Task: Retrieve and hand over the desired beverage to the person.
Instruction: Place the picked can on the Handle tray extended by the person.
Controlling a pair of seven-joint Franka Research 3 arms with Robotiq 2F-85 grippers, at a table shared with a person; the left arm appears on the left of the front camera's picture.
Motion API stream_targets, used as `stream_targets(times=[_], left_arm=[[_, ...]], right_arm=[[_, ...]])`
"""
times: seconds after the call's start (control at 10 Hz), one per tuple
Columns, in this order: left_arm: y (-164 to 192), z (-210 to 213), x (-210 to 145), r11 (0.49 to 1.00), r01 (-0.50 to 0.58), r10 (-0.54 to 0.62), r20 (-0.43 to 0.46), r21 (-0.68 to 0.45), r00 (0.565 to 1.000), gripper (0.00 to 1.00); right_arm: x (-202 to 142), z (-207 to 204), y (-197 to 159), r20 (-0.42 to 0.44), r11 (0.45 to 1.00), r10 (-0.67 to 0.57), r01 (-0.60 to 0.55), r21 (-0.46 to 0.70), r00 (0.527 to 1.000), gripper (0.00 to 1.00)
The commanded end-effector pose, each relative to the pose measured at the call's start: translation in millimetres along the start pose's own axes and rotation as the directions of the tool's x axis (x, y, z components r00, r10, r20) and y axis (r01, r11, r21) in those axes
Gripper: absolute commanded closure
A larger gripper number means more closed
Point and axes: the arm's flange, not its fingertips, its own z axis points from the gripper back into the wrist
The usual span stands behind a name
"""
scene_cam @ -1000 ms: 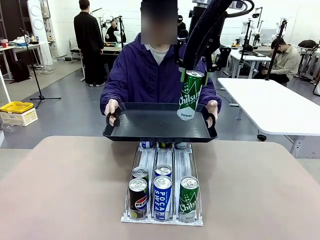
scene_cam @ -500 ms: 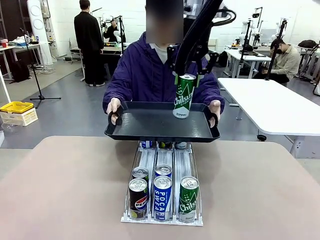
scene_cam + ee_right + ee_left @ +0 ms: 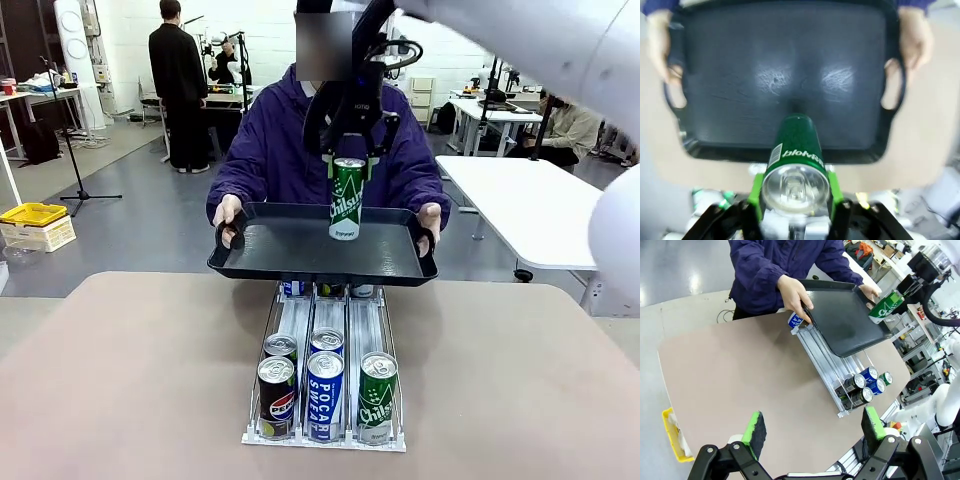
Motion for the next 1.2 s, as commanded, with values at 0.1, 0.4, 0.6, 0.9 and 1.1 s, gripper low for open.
stream_targets(times=[0.1, 0.4, 0.6, 0.9, 1.1], left_arm=[[0.6, 0.3, 0.1, 1.0, 0.018, -0.018, 0.015, -0.012, 1.0, 0.0], [0.6, 0.3, 0.1, 1.0, 0.018, -0.018, 0.015, -0.012, 1.0, 0.0], [0.6, 0.3, 0.1, 1.0, 0.018, -0.018, 0.015, -0.012, 1.0, 0.0], [0.6, 0.3, 0.1, 1.0, 0.018, -0.018, 0.015, -0.012, 1.0, 0.0], [0.6, 0.3, 0.1, 1.0, 0.018, -0.018, 0.015, -0.012, 1.0, 0.0]], right_arm=[[54.9, 19.1, 29.9, 0.015, 0.998, 0.061, -0.061, 0.0, 0.998, 0.42], [62.8, -6.7, 24.0, 0.038, 0.999, 0.043, -0.042, -0.024, 0.998, 0.42], [64.4, -8.0, 20.9, 0.046, 0.999, 0.023, -0.021, -0.042, 0.999, 0.42], [71.4, -12.5, 11.7, 0.055, 0.998, 0.001, 0.002, -0.055, 0.998, 0.42], [74.4, -16.7, 8.5, 0.039, 0.999, 0.005, -0.003, -0.052, 0.999, 0.42]])
